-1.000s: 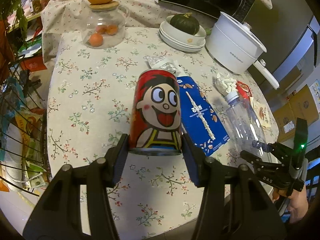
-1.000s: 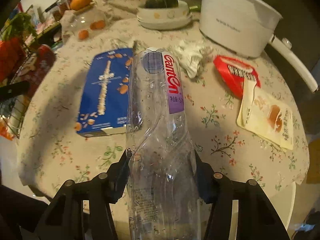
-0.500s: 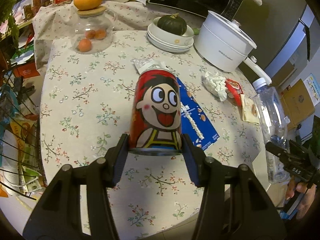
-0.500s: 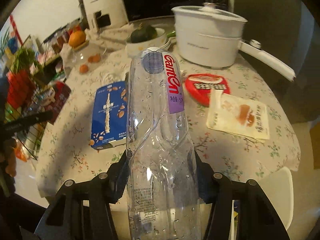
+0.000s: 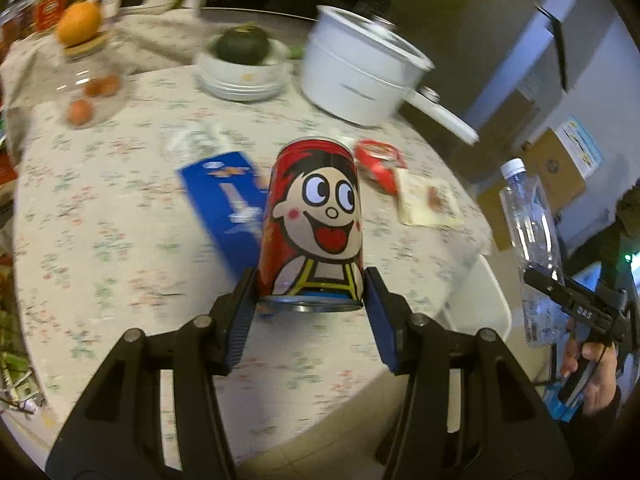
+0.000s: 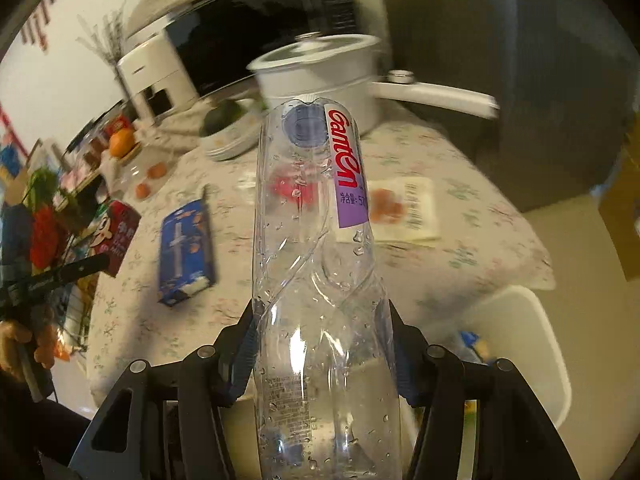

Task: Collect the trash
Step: 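Carry the can and bottle over the white bin and open the right gripper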

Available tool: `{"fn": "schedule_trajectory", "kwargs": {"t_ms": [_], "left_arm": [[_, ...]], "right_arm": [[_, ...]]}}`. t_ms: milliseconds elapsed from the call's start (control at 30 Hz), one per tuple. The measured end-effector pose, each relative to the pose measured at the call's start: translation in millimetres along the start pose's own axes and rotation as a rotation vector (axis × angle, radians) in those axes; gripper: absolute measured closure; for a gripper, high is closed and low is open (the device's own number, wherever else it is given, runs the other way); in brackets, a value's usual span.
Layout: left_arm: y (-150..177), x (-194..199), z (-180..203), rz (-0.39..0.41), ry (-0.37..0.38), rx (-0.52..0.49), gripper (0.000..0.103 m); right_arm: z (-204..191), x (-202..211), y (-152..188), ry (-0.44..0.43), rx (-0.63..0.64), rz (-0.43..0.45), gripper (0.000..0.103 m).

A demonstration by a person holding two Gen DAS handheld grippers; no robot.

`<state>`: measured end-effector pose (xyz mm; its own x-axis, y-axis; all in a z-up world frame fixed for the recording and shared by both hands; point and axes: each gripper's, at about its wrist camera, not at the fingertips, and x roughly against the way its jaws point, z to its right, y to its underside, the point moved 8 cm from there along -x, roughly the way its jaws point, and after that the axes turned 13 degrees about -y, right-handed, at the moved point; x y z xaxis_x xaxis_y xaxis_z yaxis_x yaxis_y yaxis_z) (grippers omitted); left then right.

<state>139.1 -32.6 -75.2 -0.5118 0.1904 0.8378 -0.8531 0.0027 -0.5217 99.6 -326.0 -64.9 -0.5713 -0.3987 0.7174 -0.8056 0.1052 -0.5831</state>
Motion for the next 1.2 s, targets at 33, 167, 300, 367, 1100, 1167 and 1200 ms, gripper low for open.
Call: {"fn": "schedule_trajectory", "kwargs": {"t_ms": [33,167,300,367,1100,1167,1200], "left_arm": [[-0.1,-0.4,10.9,0.0,0.011,-0.018,0.049],[6.6,-5.9,66.4,-0.019,0.075,-0.1,0.049],[23.8,-16.0,121.9,-0.057,0.128,-0.19,0.049],[34.4,-22.2,147.0,-0.078,0.141,-0.242,0.049],[109.8,-71.9,281.7,-0.203,0.188,-0.505,0.049],[114.1,-74.1,286.4,-0.215,0.188,-0.519,0.049],[115.7,-76.3,289.3,-0.219,0.187,-0.525,0.049]], "right_arm": [[8.4,5.0,3.0,0.009,-0.008,0.002,0.045],[56.5,21.2,27.8,0.062,-0.086,-0.019,0.045],[99.3,27.5,61.3,0.1,-0.172,-0.082,0.045],[122.5,26.8,81.8,0.112,-0.232,-0.135,0.045],[192.9,-11.5,141.0,0.124,-0.469,-0.348,0.029],[191.4,-0.1,136.8,0.134,-0.458,-0.318,0.028],[191.0,7.6,135.3,0.14,-0.456,-0.298,0.027]]}}
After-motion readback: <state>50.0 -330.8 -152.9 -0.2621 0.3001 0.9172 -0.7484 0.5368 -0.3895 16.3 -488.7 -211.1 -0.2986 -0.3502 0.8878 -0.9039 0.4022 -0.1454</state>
